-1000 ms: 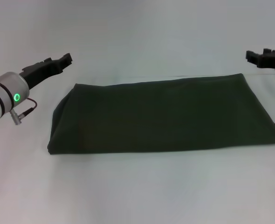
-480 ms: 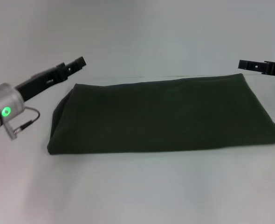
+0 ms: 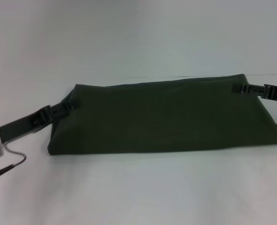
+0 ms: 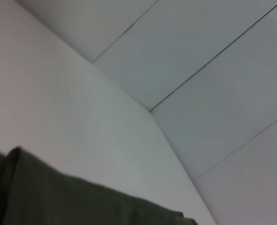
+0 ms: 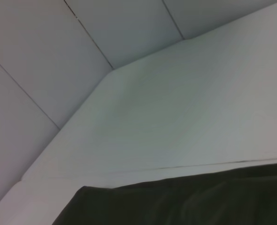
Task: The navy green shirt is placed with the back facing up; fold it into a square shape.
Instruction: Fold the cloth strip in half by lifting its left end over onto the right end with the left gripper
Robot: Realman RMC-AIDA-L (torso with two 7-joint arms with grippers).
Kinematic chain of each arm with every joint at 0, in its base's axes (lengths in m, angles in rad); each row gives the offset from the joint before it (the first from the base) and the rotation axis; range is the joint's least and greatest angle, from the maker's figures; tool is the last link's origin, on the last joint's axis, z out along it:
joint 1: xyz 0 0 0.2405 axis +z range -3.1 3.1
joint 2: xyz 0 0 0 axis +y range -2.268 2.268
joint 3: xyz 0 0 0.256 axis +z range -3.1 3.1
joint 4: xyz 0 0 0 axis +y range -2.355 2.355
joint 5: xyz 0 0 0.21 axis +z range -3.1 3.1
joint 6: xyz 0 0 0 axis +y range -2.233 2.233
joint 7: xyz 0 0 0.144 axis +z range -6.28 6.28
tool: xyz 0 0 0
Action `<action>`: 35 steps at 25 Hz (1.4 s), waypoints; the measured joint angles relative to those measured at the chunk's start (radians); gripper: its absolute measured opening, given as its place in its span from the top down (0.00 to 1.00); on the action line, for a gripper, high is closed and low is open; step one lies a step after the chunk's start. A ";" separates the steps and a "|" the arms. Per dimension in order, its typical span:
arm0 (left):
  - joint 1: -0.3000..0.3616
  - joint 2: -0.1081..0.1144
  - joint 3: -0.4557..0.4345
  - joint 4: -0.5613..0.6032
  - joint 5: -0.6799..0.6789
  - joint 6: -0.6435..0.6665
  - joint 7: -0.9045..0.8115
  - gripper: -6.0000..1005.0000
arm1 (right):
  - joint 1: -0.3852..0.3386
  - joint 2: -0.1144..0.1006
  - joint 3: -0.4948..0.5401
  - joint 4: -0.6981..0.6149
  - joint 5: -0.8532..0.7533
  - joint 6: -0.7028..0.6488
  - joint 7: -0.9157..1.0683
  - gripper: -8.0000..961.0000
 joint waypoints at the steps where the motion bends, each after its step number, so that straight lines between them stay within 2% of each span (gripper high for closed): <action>1: 0.013 -0.002 -0.003 0.008 0.009 0.008 -0.016 0.22 | -0.003 0.001 0.001 0.000 0.001 0.001 0.000 0.04; 9: 0.060 -0.013 -0.004 0.010 0.040 0.005 -0.067 0.22 | -0.008 0.002 0.000 0.000 0.001 0.012 0.000 0.04; 21: 0.030 -0.016 0.065 -0.068 0.041 -0.166 -0.045 0.22 | -0.009 0.011 -0.003 0.005 0.001 0.042 0.000 0.05; 35: 0.030 -0.014 0.069 -0.067 0.062 -0.214 -0.034 0.22 | -0.013 0.010 -0.001 0.006 -0.002 0.053 0.000 0.05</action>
